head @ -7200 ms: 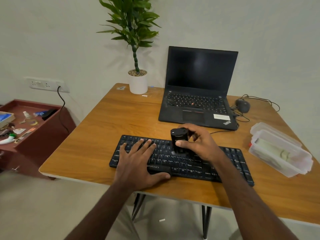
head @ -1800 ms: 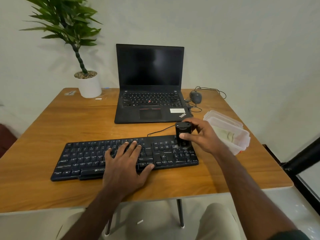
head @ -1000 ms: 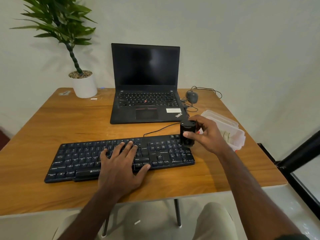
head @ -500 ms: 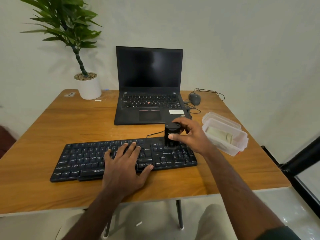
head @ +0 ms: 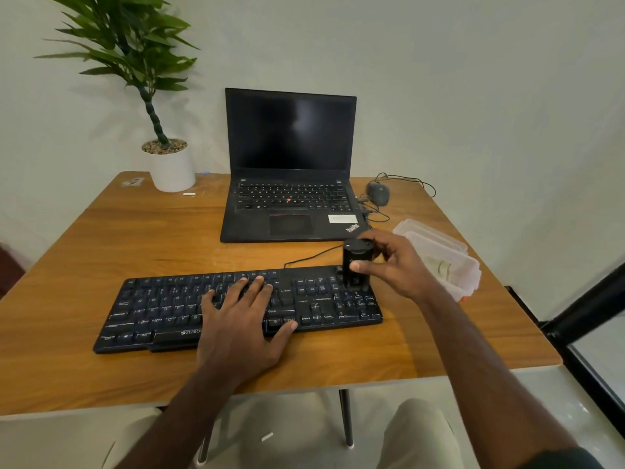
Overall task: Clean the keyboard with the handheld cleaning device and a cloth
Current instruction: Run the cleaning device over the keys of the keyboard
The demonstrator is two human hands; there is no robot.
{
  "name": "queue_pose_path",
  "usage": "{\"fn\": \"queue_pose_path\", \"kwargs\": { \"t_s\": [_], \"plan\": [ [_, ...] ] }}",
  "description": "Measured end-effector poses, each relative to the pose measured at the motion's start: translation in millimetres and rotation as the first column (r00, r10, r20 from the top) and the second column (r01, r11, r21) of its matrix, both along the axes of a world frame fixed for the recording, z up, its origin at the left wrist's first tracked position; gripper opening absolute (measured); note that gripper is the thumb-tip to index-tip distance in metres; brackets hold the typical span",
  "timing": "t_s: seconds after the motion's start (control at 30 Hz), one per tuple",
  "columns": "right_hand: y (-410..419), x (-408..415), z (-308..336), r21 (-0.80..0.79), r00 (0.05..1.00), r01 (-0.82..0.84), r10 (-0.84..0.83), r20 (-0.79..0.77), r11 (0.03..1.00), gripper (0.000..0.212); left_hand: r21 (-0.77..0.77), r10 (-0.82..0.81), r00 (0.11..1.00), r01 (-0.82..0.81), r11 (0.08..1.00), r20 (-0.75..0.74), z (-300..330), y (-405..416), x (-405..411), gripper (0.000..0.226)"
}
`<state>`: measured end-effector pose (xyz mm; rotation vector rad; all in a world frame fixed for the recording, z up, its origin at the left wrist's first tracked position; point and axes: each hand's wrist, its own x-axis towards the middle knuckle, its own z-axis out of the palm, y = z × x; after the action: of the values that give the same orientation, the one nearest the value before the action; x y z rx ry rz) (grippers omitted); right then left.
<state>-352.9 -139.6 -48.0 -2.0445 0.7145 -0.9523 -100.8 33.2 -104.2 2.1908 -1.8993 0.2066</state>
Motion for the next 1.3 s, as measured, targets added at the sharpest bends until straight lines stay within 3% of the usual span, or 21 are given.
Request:
{"fn": "queue_pose_path", "kwargs": {
  "t_s": [0.27,0.4,0.63,0.8,0.93,1.0,1.13,1.3],
  "plan": [
    [7.4,39.3,-1.5,0.041,0.995,-0.009,0.005,0.096,0.999,0.032,-0.015,-0.008,1.0,0.008,1.0,-0.01,0.5,0.7,0.7,0.086],
    [2.8,20.5,-3.7,0.013,1.0,-0.012,0.011,0.012,1.0,0.033,-0.023,-0.013,1.0,0.012,1.0,-0.012,-1.7,0.4,1.5,0.085],
    [0.8,-17.0,6.2,-0.009,0.995,0.093,-0.092,0.025,0.996,0.039,-0.022,-0.015,1.0,0.014,1.0,-0.012,-2.7,-0.4,2.1,0.087],
    [25.6,21.8,6.3,-0.045,0.989,0.102,-0.097,0.114,0.994,0.041,-0.006,-0.011,0.999,0.011,1.0,-0.053,4.2,3.5,2.2,0.088],
    [46.2,65.3,3.7,-0.01,0.986,0.08,-0.077,0.149,0.997,0.034,-0.141,-0.027,0.998,0.019,0.99,-0.056,14.0,26.0,34.2,0.084],
    [52.1,84.2,2.9,0.023,0.983,0.042,-0.046,0.18,0.999,0.034,-0.153,0.051,0.994,-0.066,0.986,-0.098,20.4,42.3,70.8,0.088],
    [62.6,118.6,-1.4,0.062,0.984,-0.003,-0.008,0.179,0.998,0.033,-0.016,0.195,0.945,-0.207,0.978,-0.263,21.6,72.2,156.4,0.105],
    [78.8,155.6,-7.2,0.098,0.988,-0.071,0.056,0.142,0.993,0.031,0.235,0.155,0.909,-0.065,0.97,-0.387,12.7,84.8,210.5,0.114]
  ]
}}
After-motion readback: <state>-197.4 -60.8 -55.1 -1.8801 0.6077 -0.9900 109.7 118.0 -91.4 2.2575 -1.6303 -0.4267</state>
